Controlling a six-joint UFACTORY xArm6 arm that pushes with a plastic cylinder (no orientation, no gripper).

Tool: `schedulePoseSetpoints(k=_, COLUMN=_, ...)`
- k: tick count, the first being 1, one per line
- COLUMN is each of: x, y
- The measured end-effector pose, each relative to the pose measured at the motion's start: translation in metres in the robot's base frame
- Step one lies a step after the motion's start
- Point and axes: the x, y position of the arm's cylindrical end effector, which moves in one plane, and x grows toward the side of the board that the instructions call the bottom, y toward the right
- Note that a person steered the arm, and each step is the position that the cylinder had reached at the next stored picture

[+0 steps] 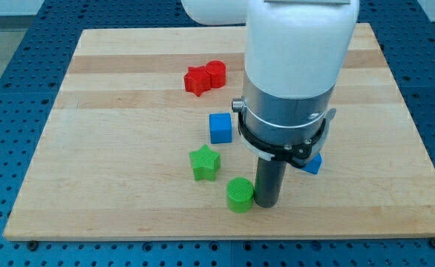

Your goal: Slide the blue cube to the top left of the blue triangle

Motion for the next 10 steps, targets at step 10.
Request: schedulePoseSetpoints(k=10, x=-0.152, y=-0.042)
